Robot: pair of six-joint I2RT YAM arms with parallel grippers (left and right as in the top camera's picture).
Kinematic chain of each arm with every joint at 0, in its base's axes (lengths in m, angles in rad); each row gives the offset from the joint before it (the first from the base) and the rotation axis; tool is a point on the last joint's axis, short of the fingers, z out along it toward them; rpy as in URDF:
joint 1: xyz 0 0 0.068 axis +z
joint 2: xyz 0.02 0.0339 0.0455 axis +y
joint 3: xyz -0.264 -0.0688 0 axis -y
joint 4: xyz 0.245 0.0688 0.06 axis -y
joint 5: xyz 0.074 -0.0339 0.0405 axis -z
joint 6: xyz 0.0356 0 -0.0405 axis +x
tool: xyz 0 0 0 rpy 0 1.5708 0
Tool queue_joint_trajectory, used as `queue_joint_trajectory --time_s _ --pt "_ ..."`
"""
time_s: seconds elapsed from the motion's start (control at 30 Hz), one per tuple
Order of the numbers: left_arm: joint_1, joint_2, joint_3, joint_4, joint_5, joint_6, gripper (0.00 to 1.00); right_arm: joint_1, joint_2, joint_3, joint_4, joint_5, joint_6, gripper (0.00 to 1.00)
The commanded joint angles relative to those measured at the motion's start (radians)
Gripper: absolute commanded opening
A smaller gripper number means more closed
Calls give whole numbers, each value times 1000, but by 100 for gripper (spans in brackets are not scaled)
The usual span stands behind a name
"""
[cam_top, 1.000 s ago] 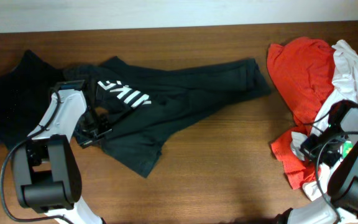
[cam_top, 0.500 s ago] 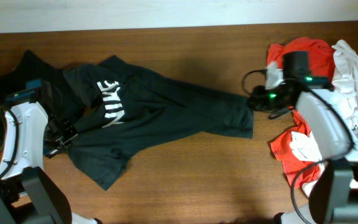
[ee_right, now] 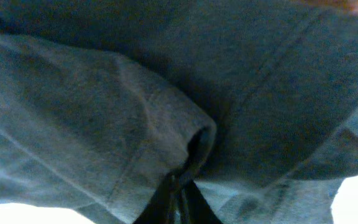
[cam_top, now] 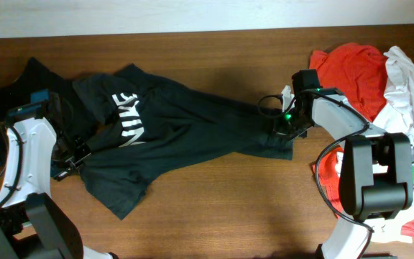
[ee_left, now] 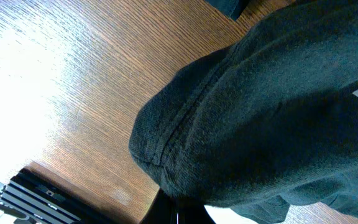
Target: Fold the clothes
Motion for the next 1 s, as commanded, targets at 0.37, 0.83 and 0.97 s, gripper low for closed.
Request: queue_joint_trajectory --time_s 0.37,0.83,0.97 --pt "-4 -13 0 12 4 -13 0 -120 -22 533 68 -9 79 8" --pt "-4 -13 0 27 26 -13 0 -80 19 333 -299 121 79 40" --pt "-4 -13 0 27 26 -13 0 -80 19 175 -156 121 162 42"
